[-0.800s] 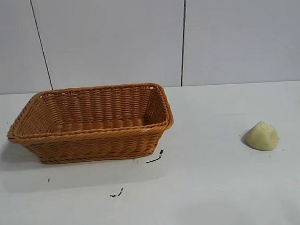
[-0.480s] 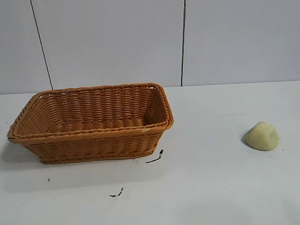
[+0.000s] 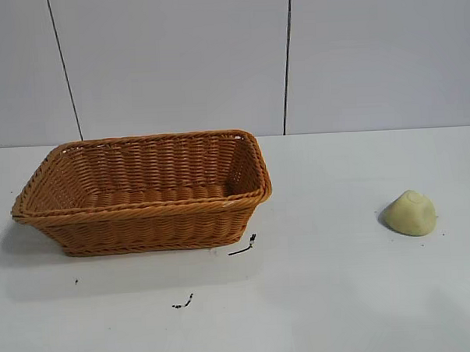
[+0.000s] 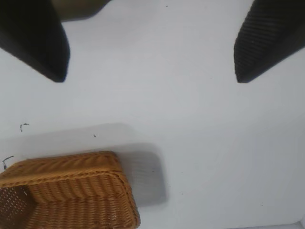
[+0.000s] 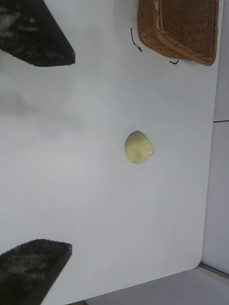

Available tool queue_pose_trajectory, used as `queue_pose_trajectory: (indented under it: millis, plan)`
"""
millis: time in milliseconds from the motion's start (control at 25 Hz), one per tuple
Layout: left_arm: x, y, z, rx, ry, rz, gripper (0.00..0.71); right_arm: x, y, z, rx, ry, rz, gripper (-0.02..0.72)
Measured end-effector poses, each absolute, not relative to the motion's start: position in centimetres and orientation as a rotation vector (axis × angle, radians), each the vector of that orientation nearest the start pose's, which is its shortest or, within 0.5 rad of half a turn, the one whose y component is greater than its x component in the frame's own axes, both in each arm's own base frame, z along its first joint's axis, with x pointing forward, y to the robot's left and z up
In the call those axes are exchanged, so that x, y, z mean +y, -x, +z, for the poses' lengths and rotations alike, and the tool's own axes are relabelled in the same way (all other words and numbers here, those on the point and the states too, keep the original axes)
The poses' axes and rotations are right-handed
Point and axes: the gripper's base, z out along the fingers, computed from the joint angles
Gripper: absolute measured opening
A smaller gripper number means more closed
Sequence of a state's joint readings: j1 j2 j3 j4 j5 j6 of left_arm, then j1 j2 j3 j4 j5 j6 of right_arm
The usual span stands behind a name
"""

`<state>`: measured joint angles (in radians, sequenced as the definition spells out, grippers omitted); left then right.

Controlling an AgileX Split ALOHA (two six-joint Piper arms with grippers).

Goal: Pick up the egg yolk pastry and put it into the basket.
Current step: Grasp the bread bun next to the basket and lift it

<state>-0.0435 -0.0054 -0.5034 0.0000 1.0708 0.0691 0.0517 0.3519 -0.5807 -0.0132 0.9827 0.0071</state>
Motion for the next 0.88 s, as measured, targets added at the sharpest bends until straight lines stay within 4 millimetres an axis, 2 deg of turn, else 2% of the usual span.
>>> queue_pose_trajectory:
  millis: [120, 400, 680, 880]
  plan:
    - [0.0, 0.7, 27.7, 2.042, -0.115, 0.016, 0.696, 0.4, -9.2, 30.2, 2.382, 0.057, 0.011, 0.678]
    - [0.0, 0.7, 27.7, 2.042, -0.115, 0.016, 0.696, 1.0, -20.1, 28.6, 2.671, 0.076, 0.001, 0.678]
    - [0.0, 0.7, 27.7, 2.042, -0.115, 0.016, 0.696, 1.5, -29.7, 26.0, 2.813, 0.081, -0.003, 0.678]
    - [0.0, 0.7, 27.7, 2.042, -0.115, 0.016, 0.696, 1.8, -35.2, 23.5, 2.864, 0.07, 0.0, 0.678]
